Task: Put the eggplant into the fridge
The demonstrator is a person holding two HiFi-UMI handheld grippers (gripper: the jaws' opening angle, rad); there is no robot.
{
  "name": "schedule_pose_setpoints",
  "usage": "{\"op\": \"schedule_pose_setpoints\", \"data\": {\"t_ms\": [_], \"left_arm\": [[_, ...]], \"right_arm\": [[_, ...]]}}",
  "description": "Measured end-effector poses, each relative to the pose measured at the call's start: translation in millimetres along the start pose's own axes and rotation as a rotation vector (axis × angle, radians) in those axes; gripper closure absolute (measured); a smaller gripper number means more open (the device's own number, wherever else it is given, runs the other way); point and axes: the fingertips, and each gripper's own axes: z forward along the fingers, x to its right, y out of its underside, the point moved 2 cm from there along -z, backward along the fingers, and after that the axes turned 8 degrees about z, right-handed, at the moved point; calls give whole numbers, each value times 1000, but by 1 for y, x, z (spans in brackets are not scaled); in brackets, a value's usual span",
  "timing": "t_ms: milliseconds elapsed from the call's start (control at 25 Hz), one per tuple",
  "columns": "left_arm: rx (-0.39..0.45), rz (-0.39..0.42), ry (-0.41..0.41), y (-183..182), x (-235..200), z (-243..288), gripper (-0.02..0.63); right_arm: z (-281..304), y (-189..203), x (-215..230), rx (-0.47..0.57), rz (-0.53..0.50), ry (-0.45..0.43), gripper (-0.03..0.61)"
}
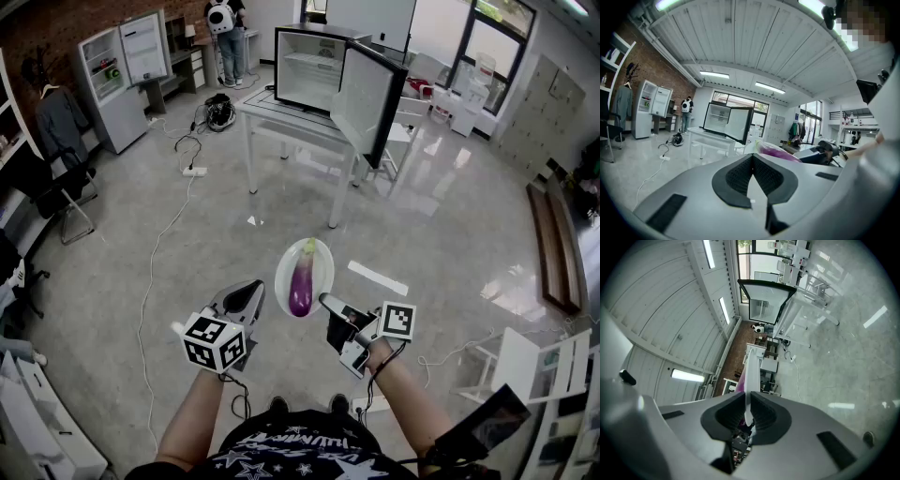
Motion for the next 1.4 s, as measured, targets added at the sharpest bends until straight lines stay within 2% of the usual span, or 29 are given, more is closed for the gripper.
{"op": "schedule_pose_setpoints", "data": {"t_ms": [200,520,920,1200,1400], "left_arm": [[-4,42,-11,0,-3,8,604],[5,111,-66,-1,-17,4,604],[6,84,-63,2,-30,-7,604],[6,76,-47,5,-32,-8,604],[-4,65,-39,8,-32,-4,604]], "right_arm": [[19,-5,3,-24,-49,17,543],[32,-1,7,6,-23,5,543],[53,13,15,-20,-33,40,543],[52,13,12,-12,-59,46,541],[51,10,15,-2,-41,42,541]]}}
